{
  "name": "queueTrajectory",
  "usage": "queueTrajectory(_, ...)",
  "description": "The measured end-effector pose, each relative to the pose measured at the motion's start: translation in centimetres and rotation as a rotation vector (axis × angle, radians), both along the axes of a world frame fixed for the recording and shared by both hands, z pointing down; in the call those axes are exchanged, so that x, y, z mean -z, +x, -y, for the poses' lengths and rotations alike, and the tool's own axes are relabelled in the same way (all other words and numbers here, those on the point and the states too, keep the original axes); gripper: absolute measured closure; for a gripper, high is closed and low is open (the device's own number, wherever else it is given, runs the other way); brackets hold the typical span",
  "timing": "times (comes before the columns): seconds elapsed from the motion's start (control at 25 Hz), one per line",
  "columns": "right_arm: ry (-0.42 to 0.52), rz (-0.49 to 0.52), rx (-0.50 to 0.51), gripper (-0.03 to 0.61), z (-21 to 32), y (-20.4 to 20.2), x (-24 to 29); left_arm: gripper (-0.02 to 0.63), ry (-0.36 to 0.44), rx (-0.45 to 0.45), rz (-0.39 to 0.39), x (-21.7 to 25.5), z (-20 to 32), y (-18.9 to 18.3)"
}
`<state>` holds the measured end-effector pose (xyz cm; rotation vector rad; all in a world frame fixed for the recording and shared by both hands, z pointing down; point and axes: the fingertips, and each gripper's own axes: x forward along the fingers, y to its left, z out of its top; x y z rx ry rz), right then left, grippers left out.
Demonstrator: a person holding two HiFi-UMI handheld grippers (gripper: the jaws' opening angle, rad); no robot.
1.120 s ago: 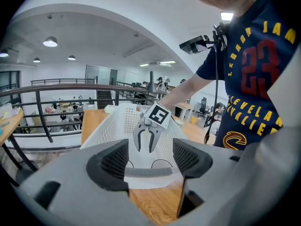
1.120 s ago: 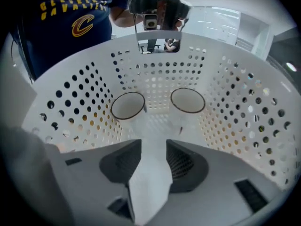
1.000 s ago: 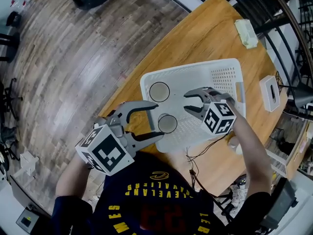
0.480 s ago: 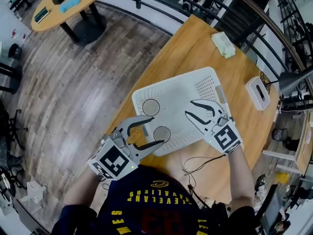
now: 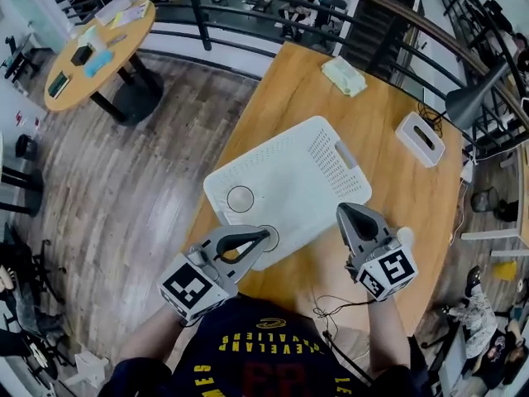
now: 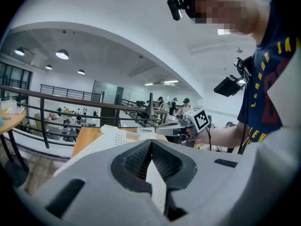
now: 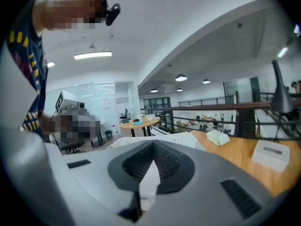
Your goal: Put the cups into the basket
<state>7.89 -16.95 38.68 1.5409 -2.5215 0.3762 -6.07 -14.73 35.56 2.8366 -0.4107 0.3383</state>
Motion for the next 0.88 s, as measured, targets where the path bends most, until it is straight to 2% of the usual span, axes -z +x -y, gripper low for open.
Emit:
queueTrajectory(0.12,-0.119,0.146,-0.133,0.566,-2.3,1.9,-1.8,0.603,-0.003,-0.039,0.007,-0.8,-0.9,1.6)
queueTrajectory(0.2,-0.123,0.197,-0.184,0.566,-4.0,2.5,-1.9,0.603,0.017,-0.049,0.003,-1.3,-1.4,2.7)
queueTrajectory(0.48,-0.045,0.181,-0.282,0.565,-8.5,3.6,-1.5,0.603,0.017,-0.077,-0.035,-0.6,-4.8,6.4)
queueTrajectory(0.56,-0.044,0.196,-0.286,0.565,-9.4,3.0,-1.5,0.602,0.029,-0.087,-0.032,-1.2,-5.8,6.9)
queueTrajectory(0.68,-0.048,0.212,-0.275,0.565,-10.5,1.7,-1.3,0.603,0.001,-0.073,-0.035,-1.7,-7.1,7.3)
queueTrajectory(0.88,-0.03,0.154,-0.273,0.565,-11.8,1.2,-1.4,0.603,-0.023,-0.036,-0.062,-2.3,-8.9,8.2)
